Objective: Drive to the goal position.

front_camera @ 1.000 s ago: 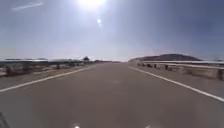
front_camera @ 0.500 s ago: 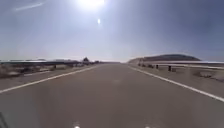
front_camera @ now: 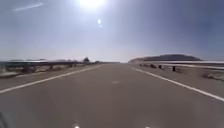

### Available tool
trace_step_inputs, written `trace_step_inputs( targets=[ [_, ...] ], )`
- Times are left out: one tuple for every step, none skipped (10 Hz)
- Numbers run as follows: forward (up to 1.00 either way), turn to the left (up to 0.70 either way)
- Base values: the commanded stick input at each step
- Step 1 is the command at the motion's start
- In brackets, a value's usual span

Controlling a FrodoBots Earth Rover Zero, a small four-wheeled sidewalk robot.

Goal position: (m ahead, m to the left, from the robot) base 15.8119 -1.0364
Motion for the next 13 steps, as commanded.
trace_step_inputs(
  targets=[
    [1.00,0.00],
    [1.00,0.00],
    [1.00,0.00],
    [1.00,0.00],
    [1.00,0.00],
    [1.00,0.00],
    [1.00,0.00],
    [1.00,0.00],
    [1.00,0.00],
    [1.00,0.00],
    [1.00,0.00],
    [1.00,0.00],
    [1.00,0.00]
  ],
)
